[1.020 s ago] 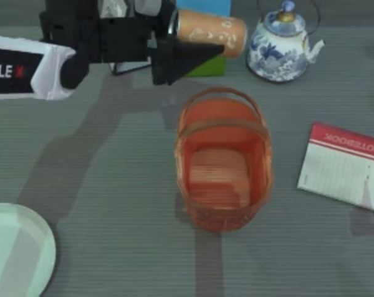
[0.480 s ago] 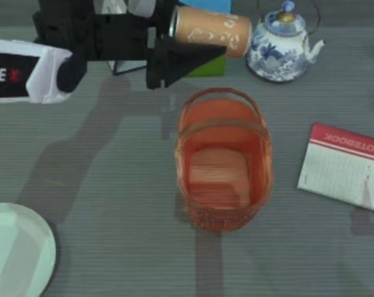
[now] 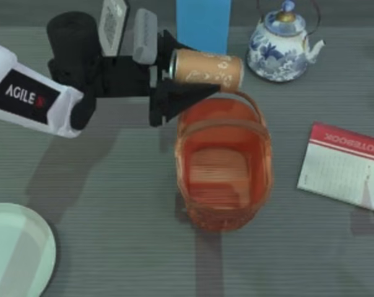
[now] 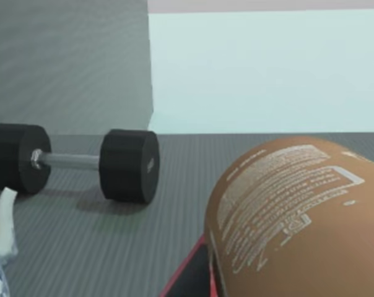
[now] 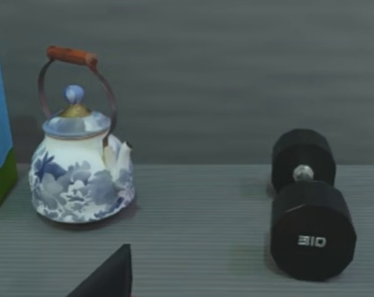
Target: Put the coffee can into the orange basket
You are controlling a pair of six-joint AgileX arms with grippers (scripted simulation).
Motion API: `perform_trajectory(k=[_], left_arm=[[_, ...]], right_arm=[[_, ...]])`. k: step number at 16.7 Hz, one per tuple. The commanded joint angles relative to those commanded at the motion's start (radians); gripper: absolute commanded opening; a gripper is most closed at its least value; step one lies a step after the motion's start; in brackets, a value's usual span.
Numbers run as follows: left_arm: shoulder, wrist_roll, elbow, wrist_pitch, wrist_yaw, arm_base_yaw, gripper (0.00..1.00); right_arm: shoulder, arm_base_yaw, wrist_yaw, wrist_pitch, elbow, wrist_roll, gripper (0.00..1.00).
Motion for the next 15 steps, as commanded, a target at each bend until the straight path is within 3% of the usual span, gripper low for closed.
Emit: perform_trajectory(k=[7, 15], left_arm=[[0.057, -0.003, -0.028, 0.071, -0.003, 0.006, 0.0], [0.057, -0.003, -0.028, 0.071, -0.003, 0.006, 0.6]], right_arm=[[0.0, 0.0, 0.0, 0.0, 0.0, 0.0, 1.0], [0.0, 0.0, 0.0, 0.0, 0.0, 0.0, 1.0]])
